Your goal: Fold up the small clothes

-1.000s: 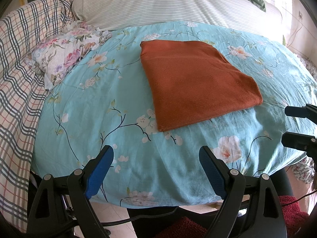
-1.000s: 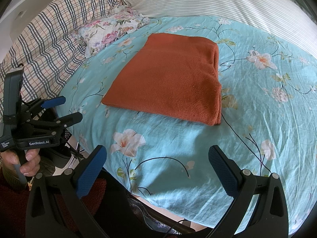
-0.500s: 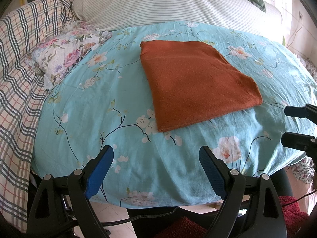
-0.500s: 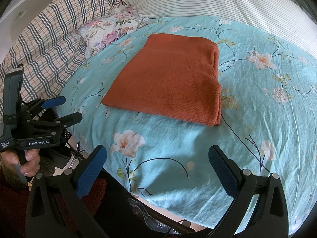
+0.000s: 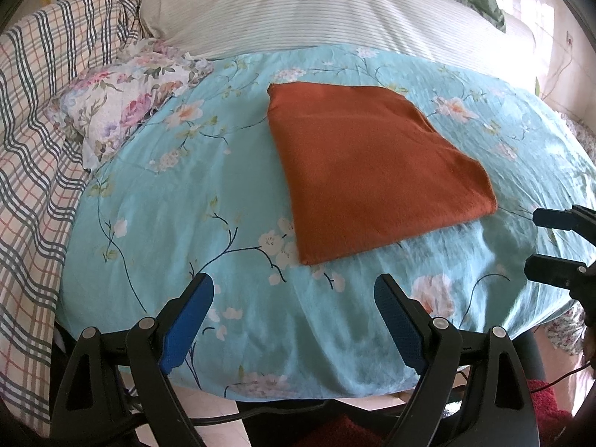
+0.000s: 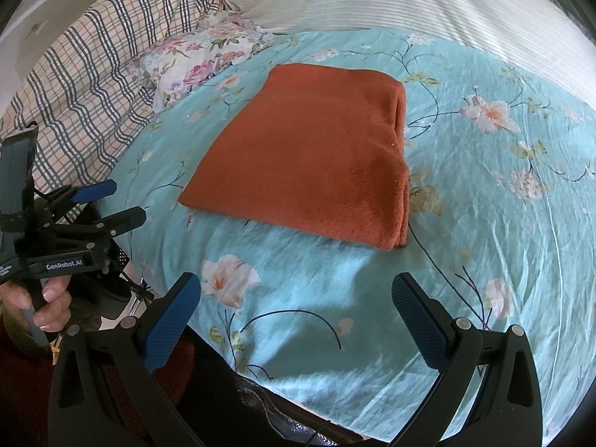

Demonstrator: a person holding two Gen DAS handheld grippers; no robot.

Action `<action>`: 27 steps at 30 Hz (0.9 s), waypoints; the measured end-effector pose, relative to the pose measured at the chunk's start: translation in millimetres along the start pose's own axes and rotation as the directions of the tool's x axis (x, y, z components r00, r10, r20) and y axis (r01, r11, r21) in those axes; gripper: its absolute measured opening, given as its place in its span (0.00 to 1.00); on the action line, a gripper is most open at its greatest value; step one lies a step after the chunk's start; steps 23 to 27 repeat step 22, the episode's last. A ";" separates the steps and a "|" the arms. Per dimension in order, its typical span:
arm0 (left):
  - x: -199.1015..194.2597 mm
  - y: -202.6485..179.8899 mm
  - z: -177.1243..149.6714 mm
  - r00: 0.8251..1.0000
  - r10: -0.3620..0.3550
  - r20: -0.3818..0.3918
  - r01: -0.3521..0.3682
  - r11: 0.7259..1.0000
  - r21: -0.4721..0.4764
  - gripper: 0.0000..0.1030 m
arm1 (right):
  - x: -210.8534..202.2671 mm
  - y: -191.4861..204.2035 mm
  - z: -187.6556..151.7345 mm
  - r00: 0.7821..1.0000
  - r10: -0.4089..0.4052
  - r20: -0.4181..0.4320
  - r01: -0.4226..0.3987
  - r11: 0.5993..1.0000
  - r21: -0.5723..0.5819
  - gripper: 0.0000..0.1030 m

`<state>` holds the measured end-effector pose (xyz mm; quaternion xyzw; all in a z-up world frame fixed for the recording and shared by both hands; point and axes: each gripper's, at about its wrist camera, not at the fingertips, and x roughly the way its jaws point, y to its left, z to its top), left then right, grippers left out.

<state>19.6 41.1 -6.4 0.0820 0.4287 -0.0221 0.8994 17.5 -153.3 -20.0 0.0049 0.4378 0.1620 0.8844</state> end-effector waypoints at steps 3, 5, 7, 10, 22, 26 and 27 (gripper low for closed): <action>1.2 -1.4 0.4 1.000 0.003 0.000 -0.003 1.000 0.006 0.86 | 0.8 -0.6 0.4 1.000 0.001 -0.001 -0.001 1.000 0.001 0.99; 1.9 -2.4 0.6 1.000 0.001 -0.001 -0.001 1.000 0.009 0.86 | 1.2 -1.9 1.1 1.000 0.001 -0.002 -0.001 1.000 0.001 0.99; 2.9 -2.7 1.3 1.000 0.001 -0.001 -0.001 1.000 0.014 0.86 | 1.3 -2.2 1.2 1.000 0.001 -0.002 -0.001 1.000 0.001 0.99; 4.0 -3.9 2.0 1.000 0.000 -0.002 0.000 1.000 0.018 0.86 | 4.1 -6.8 2.2 1.000 0.003 -0.004 -0.003 1.000 0.003 0.99; 8.8 -9.1 7.6 1.000 0.003 0.002 -0.004 0.999 0.032 0.86 | 9.9 -13.3 9.4 1.000 0.018 -0.004 -0.018 1.000 0.008 0.99; 8.8 -9.1 7.6 1.000 0.003 0.002 -0.004 0.999 0.032 0.86 | 9.9 -13.3 9.4 1.000 0.018 -0.004 -0.018 1.000 0.008 0.99; 8.8 -9.1 7.6 1.000 0.003 0.002 -0.004 0.999 0.032 0.86 | 9.9 -13.3 9.4 1.000 0.018 -0.004 -0.018 1.000 0.008 0.99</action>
